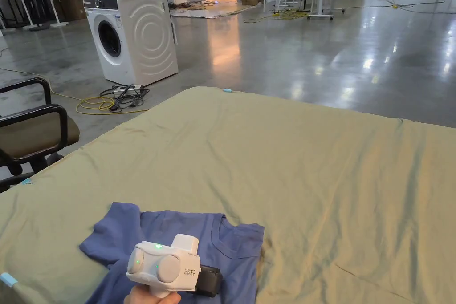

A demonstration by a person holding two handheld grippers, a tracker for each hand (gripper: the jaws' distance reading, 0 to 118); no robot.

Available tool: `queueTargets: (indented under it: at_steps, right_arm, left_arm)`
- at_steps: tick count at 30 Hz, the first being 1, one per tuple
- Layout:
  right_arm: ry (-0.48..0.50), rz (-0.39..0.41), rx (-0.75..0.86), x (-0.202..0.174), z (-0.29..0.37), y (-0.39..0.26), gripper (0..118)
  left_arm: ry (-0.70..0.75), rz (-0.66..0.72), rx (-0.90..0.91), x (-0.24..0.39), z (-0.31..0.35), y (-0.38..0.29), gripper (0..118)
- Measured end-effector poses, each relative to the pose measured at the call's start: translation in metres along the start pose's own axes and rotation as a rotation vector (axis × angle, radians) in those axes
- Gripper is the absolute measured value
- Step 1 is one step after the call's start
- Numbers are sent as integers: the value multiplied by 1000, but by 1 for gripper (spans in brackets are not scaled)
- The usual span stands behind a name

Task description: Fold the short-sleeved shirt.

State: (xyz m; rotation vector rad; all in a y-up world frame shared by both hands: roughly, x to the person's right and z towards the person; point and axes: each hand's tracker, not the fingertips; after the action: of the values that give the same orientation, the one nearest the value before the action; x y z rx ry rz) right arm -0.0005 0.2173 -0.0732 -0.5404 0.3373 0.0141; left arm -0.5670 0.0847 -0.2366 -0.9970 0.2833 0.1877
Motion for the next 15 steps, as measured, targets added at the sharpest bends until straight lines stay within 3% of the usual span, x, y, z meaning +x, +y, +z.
queueTargets:
  at_steps: [1,3,4,6,7,10,15]
  right_arm:
    - [-4,-4,-6,1,0,-1,0]
    - [-5,-11,-12,4,0,-5,0]
    - [-3,-14,-16,4,0,-7,0]
    - [1,-21,-31,4,0,-11,0]
    - [4,-22,-37,4,0,-13,0]
    - [7,-26,-39,4,6,-15,0]
    - [28,-19,-16,5,23,-10,0]
  left_arm:
    - [3,-25,20,9,5,0,99]
    - [19,-56,6,16,14,4,84]
    - [4,-74,15,18,18,5,71]
    - [20,-136,24,22,18,5,25]
    - [24,-155,16,24,19,5,10]
    - [16,-169,17,31,25,0,9]
    - [-130,244,54,-2,45,22,6]
